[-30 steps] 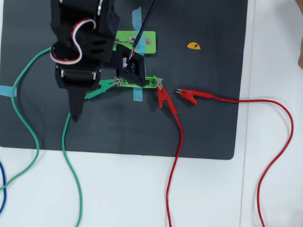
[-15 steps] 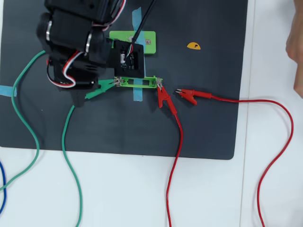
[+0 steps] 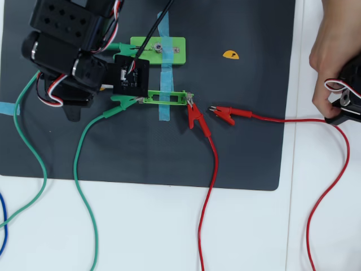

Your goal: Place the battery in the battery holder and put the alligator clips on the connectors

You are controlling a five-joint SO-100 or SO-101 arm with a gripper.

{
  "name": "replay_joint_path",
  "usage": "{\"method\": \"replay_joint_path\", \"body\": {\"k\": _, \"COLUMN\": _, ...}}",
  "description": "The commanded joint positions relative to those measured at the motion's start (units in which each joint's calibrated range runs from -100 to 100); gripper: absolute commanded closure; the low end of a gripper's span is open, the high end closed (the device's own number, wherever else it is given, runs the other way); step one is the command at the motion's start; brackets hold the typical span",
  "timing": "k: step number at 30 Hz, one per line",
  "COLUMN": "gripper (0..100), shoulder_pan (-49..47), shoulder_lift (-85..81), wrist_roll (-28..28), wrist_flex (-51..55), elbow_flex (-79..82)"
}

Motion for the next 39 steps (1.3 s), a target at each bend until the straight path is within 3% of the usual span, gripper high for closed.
{"method": "replay_joint_path", "body": {"k": 1, "gripper": 71, "shoulder_pan": 1.49, "shoulder_lift": -0.39, "wrist_roll": 0.34, "wrist_flex": -3.48, "elbow_flex": 3.08}}
{"method": "replay_joint_path", "body": {"k": 12, "gripper": 71, "shoulder_pan": -5.68, "shoulder_lift": -0.39, "wrist_roll": -2.06, "wrist_flex": -4.77, "elbow_flex": 7.64}}
{"method": "replay_joint_path", "body": {"k": 31, "gripper": 71, "shoulder_pan": -3.86, "shoulder_lift": 3.44, "wrist_roll": -1.54, "wrist_flex": -5.20, "elbow_flex": 8.08}}
{"method": "replay_joint_path", "body": {"k": 39, "gripper": 71, "shoulder_pan": -2.04, "shoulder_lift": 4.12, "wrist_roll": -0.60, "wrist_flex": -11.73, "elbow_flex": 8.52}}
